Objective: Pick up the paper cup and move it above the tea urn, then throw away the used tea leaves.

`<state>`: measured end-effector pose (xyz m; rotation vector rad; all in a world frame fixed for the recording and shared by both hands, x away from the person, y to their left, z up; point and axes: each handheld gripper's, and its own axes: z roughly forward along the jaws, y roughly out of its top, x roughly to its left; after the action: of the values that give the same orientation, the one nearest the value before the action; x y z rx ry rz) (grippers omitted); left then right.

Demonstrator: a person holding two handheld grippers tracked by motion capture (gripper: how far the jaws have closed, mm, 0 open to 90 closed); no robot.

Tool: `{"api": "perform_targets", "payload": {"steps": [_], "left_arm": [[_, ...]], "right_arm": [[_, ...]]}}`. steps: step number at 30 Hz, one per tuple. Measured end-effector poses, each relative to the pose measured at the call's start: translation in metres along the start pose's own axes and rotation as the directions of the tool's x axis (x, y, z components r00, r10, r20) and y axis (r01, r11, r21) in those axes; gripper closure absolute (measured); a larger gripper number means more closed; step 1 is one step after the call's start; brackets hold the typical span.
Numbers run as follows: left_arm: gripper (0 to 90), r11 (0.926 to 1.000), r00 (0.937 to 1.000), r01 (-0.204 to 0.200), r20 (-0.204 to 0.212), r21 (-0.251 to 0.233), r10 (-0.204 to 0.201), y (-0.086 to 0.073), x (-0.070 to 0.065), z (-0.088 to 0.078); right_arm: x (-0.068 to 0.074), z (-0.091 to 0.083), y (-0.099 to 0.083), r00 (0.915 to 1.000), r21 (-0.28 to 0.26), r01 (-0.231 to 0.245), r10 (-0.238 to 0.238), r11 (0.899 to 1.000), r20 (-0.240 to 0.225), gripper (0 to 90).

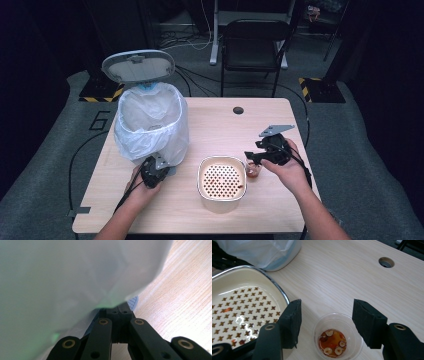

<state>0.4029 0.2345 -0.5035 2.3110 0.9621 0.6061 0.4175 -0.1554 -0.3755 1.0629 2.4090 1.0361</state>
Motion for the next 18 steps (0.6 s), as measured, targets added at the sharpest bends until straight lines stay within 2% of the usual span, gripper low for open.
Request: {"api": "perform_targets", "payload": {"steps": [3, 5, 9, 11, 15, 18], "left_arm": [[90.0, 1.0, 1.0, 0.0, 0.005, 0.003, 0.0, 0.0, 0.0, 0.0], [90.0, 1.0, 1.0, -0.001, 0.006, 0.002, 0.001, 0.0, 0.001, 0.0], [90.0, 1.0, 1.0, 0.0, -0.001, -0.001, 0.0, 0.0, 0.0, 0.0], [90.0, 1.0, 1.0, -0.001, -0.002, 0.0, 0.001, 0.0, 0.0, 0.0], [90.0, 1.0, 1.0, -0.001, 0.005, 0.001, 0.001, 0.0, 0.001, 0.0], [90.0, 1.0, 1.0, -0.004, 0.003, 0.001, 0.004, 0.0, 0.0, 0.0]], "right_arm": [[-0.008, -0.001, -0.008, 0.9996, -0.016, -0.02, 0.02, 1.0, 0.021, 37.0], [-0.013, -0.001, -0.013, 0.9993, -0.025, -0.016, 0.017, 1.0, 0.032, 34.2], [-0.02, 0.003, -0.027, 0.9971, -0.053, -0.052, 0.055, 0.997, 0.053, 27.1], [-0.023, 0.005, -0.032, 0.9964, -0.051, -0.058, 0.061, 0.997, 0.059, 23.2], [-0.029, 0.005, -0.043, 0.9908, -0.067, -0.099, 0.104, 0.993, 0.086, 15.3], [-0.035, 0.005, -0.05, 0.9878, -0.086, -0.114, 0.122, 0.99, 0.097, 14.4]]}}
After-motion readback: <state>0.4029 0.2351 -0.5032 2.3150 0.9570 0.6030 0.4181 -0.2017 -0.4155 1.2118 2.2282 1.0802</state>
